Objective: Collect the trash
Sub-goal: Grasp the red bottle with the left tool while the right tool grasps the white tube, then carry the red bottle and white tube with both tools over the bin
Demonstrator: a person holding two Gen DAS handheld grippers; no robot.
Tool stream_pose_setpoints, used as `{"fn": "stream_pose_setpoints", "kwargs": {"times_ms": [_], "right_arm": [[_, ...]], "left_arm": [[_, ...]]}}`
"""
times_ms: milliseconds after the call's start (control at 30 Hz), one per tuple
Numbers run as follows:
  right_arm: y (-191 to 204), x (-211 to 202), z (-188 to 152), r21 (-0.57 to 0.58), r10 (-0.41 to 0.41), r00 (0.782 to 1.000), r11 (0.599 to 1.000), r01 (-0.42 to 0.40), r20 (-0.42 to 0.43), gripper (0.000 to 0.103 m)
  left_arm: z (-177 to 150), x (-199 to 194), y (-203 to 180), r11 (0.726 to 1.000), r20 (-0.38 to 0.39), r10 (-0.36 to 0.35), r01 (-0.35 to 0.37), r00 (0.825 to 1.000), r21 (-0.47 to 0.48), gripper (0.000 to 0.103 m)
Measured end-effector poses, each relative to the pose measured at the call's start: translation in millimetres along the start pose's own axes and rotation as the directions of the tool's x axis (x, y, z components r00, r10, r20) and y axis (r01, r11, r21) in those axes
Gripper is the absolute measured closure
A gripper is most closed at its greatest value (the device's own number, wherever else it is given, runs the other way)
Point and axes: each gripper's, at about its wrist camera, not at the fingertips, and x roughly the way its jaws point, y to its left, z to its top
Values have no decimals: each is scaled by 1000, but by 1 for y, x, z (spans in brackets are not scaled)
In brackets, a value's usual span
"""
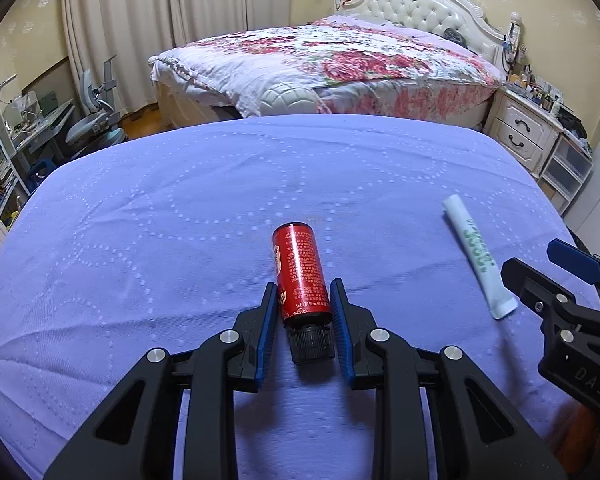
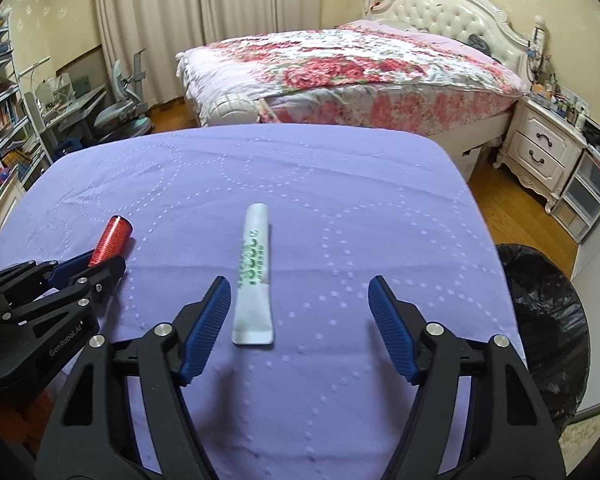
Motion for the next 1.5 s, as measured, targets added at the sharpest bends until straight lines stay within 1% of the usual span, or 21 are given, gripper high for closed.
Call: {"fn": "stream_pose_setpoints", "kwargs": {"times_ms": [67, 167, 233, 267, 333, 400, 433, 667, 1000, 1300, 1500], "right_arm": [[7, 7, 4, -18, 9, 1000, 1000, -9, -13, 38], [17, 14, 7, -50, 14, 999, 999, -16, -38, 47], [21, 19, 7, -62, 23, 998, 998, -27, -63, 59], [23, 20, 7, -62, 28, 997, 998, -32, -71, 61], [25, 22, 5, -66, 25, 996, 997, -31, -85, 72], [26, 20, 2, -70, 19, 996, 997, -25, -82, 77], [26, 18, 1, -67, 21, 996, 997, -27, -83, 84], [23, 7, -8, -57, 30, 997, 998, -34, -76, 84], [2, -29, -26, -12, 27, 999, 1000, -27, -31, 84], [-25, -64, -47, 36, -11, 1000, 999, 11, 11, 84], [-59, -87, -56, 99, -67, 997, 993, 61, 50, 84]], "left_arm": [[1, 1, 6, 1000, -2, 5, -5, 1000, -10, 75], [3, 0, 13, 1000, 4, 16, -16, 1000, -21, 75], [3, 1, 16, 999, 3, 15, -15, 1000, -28, 75], [3, 0, 17, 999, 3, 14, -14, 1000, -30, 75], [3, 1, 16, 1000, 3, 13, -13, 1000, -28, 75], [3, 1, 15, 1000, 6, 12, -12, 1000, -25, 75], [3, 0, 15, 1000, 9, 13, -13, 1000, -21, 75], [-1, -6, 6, 1000, 17, -1, 1, 1000, -9, 76], [-11, -21, -20, 998, 33, -47, 46, 998, 31, 76], [-20, -40, -57, 991, 70, -117, 111, 991, 77, 75], [-22, -50, -89, 980, 93, -163, 150, 982, 130, 76]]}}
